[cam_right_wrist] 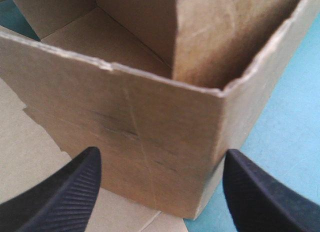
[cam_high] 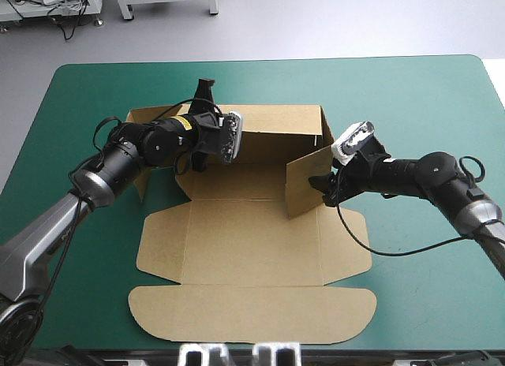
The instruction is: Fold the box
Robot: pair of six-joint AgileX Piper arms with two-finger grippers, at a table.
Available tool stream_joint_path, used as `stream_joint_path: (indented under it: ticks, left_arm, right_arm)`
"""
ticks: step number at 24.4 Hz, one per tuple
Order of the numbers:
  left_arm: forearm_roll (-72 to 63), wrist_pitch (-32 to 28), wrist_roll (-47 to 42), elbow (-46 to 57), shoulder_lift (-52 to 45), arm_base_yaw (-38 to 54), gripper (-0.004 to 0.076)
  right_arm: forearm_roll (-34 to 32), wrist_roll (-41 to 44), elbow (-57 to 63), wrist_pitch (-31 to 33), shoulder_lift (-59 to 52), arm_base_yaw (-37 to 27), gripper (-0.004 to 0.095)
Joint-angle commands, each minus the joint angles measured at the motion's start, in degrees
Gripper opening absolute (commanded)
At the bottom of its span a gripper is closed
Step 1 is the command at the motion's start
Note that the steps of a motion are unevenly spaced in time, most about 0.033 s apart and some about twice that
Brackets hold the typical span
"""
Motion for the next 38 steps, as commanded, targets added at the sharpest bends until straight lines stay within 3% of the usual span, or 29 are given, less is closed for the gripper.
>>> stream_joint_path:
  ticks: [1,6,10,14,18,20,23,24,27,30,32,33,38]
  left_arm:
    - [0.2,4.9,-2.9,-0.3,0.8,-3.8,-0.001]
    - [3.5,-2.6,-13.4,-0.3,2.5,-7.1,-0.001]
    - [9.7,-4.2,-25.1,-0.3,2.5,-8.5,-0.001]
    - [9.9,-4.6,-25.7,-0.3,2.5,-8.5,-0.001]
    - [8.7,-5.8,-28.6,-0.5,2.5,-8.5,-0.001]
    - [8.7,-5.4,-31.0,-0.5,2.5,-8.5,-0.001]
    - [8.7,-4.6,-29.3,-0.5,2.5,-8.6,-0.0006]
    - [8.7,-4.1,-28.6,-0.5,2.3,-8.7,0.001]
    - [8.3,-2.9,-28.6,-0.5,1.8,-9.3,0.0116]
    - [8.0,-1.5,-28.6,-0.8,0.6,-10.8,0.0299]
    - [7.8,-0.7,-28.6,-1.4,-1.2,-12.0,0.0483]
    - [7.4,-0.3,-28.8,-1.6,-2.0,-12.5,0.0524]
    - [6.5,-0.3,-29.0,-1.7,-6.6,-16.0,0.0545]
  right_arm:
    - [3.2,-1.1,-1.4,-0.3,-1.8,0.1,0.0724]
    - [10.6,-6.9,-1.4,-2.6,-1.0,0.1,0.0724]
    - [10.6,-6.0,-1.4,-8.8,-0.9,0.1,0.0724]
    - [9.2,-2.8,-1.4,-13.1,-0.9,0.1,0.0661]
    - [9.3,-2.7,-1.4,-12.7,0.6,0.1,0.0484]
    - [9.3,-2.7,-1.4,-11.6,2.0,0.1,0.035]
    - [9.3,-4.2,-1.4,-7.7,2.6,0.1,0.0065]
    - [9.3,-4.2,-1.5,-7.5,2.6,0.1,-0.0015]
    - [9.4,-2.9,-2.0,-7.9,2.6,0.1,-0.0018]
    - [9.4,-1.5,-3.5,-8.6,2.6,0.1,-0.0019]
    - [8.6,0.4,-5.4,-10.1,2.6,0.1,-0.0019]
    - [7.6,1.4,-6.0,-10.8,2.6,0.1,-0.0019]
    - [-0.9,9.9,-7.4,-13.3,2.6,0.1,-0.0019]
